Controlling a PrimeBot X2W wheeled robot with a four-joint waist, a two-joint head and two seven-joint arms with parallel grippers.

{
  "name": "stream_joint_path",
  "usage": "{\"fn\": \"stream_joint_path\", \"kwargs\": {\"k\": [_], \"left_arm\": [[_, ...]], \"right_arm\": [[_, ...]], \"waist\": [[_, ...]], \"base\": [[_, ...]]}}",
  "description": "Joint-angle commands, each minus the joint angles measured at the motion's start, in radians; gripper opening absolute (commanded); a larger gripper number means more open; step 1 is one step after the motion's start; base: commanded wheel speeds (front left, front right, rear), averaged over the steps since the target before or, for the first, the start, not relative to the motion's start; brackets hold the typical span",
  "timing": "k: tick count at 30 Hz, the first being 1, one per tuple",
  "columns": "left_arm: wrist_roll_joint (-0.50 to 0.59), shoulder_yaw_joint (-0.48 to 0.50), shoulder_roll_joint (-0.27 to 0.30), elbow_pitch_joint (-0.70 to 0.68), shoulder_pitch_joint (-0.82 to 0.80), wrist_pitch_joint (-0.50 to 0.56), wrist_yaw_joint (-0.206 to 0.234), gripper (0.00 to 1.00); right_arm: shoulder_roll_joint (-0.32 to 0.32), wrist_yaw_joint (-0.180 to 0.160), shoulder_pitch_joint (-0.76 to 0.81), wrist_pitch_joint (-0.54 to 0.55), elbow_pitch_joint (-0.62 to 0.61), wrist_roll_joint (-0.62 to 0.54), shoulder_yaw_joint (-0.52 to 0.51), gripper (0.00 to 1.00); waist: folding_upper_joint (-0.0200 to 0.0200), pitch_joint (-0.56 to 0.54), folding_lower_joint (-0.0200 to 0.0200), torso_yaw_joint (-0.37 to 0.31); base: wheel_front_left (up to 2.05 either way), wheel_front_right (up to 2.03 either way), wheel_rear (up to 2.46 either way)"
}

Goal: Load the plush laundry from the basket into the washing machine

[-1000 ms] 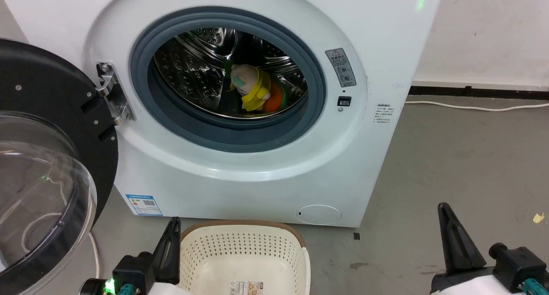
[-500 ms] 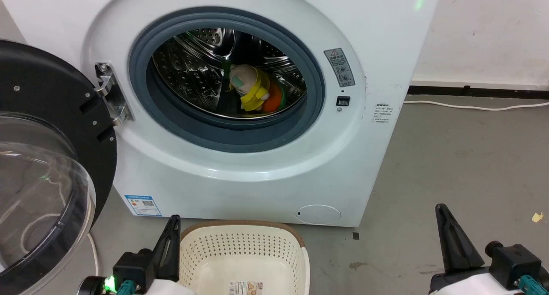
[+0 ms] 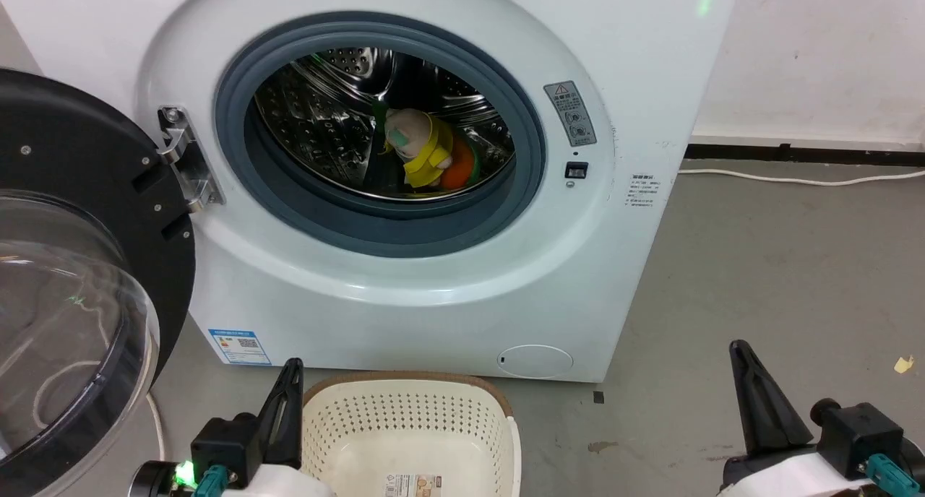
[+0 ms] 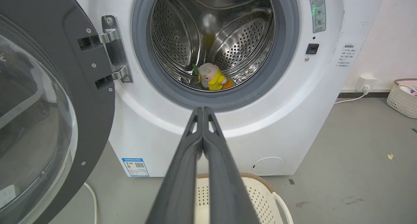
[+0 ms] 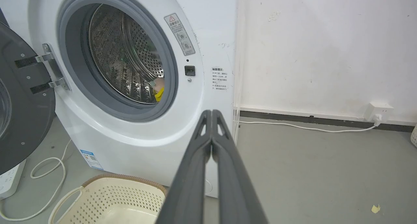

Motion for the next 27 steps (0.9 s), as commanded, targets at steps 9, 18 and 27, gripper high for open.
{"fn": "stream_joint_path", "kwargs": {"k": [9,18,27], "left_arm": [[0.029,0.028,-0.020,-0.010,-0.017,0.024,-0.014,0.00],[0.048,0.045,-0.032,-0.014,-0.019,0.040,-0.024,0.00],[0.069,0.064,-0.047,-0.019,-0.022,0.058,-0.036,0.00]], "right_arm": [[0.000,0.000,-0.019,0.024,0.003,-0.018,0.003,0.00],[0.000,-0.001,-0.024,0.040,0.003,-0.028,0.003,0.00],[0.000,-0.001,-0.029,0.059,0.004,-0.040,0.004,0.00]], "waist": [[0.0000,0.000,0.0000,-0.002],[0.0000,0.000,0.0000,-0.004],[0.0000,0.000,-0.0001,-0.006]], "base": [[0.00,0.00,0.00],[0.00,0.00,0.00],[0.00,0.00,0.00]]}}
